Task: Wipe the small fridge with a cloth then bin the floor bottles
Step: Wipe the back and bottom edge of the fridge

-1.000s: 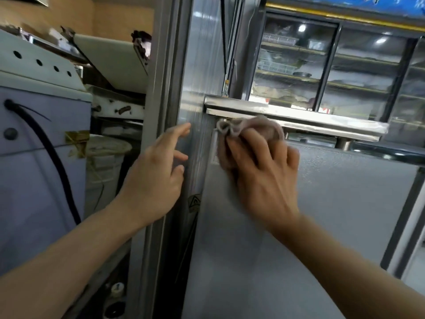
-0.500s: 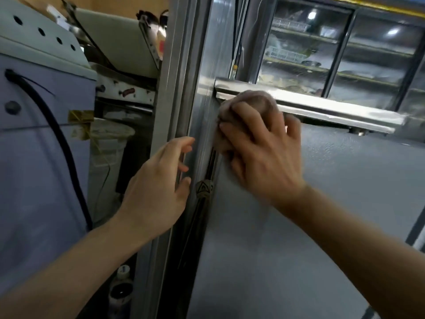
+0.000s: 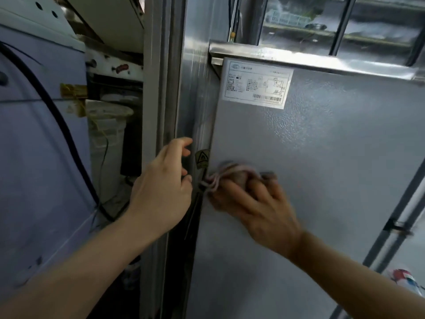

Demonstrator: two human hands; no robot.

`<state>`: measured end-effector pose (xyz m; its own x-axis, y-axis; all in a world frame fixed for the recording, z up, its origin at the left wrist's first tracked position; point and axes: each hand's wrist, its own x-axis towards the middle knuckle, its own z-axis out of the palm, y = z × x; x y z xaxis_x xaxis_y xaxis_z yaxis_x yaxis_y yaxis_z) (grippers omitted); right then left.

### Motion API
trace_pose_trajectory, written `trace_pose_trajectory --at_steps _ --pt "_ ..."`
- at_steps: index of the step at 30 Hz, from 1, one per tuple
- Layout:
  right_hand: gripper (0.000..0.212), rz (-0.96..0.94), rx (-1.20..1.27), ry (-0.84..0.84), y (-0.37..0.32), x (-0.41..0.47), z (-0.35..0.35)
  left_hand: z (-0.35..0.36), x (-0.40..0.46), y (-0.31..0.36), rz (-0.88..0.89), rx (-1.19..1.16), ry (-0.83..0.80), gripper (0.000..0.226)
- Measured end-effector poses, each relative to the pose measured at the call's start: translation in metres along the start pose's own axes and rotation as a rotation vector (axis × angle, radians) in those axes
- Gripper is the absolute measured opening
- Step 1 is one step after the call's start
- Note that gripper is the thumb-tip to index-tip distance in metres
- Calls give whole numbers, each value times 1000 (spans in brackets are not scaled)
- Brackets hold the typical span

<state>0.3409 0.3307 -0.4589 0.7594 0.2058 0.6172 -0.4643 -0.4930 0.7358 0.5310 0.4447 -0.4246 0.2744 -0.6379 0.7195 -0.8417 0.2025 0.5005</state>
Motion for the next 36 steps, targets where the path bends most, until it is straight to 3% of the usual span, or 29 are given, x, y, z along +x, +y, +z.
trace_pose_trajectory --at_steps 4,7,9,13,16,18,21,23,26,29,32,34,36 --pt "45 289 -141 167 65 27 -16 21 4 13 -48 -13 -77 65" --pt "45 398 -139 210 63 15 -13 38 3 23 -98 21 -93 66" --pt "52 350 -87 132 36 -17 -9 46 2 28 -137 56 -63 64" --pt "55 69 36 -148 1 -92 -16 53 1 29 -194 77 -91 52" --pt "45 -2 53 -168 27 -94 -32 54 -1 29 -231 77 -88 46" --pt "47 82 -33 -78 63 -75 -42 56 -2 31 -249 94 -67 46" --pt "48 352 -99 17 112 -52 -49 61 -5 33 -288 94 -39 45" --pt "48 449 -65 57 114 -51 -47 64 -6 34 -304 85 -26 45" --pt "43 417 25 21 70 -84 -36 65 -8 35 -296 89 2 46" --pt "48 217 28 -192 22 -143 -37 66 -10 33 -306 72 9 44" --pt "56 54 -22 -314 27 -164 -49 69 -21 28 -317 95 -27 43" --pt "53 99 -36 -254 55 -151 -55 74 -29 26 -342 117 -44 43" --pt "49 336 -17 -133 91 -129 -62 79 -31 25 -378 143 -27 43"
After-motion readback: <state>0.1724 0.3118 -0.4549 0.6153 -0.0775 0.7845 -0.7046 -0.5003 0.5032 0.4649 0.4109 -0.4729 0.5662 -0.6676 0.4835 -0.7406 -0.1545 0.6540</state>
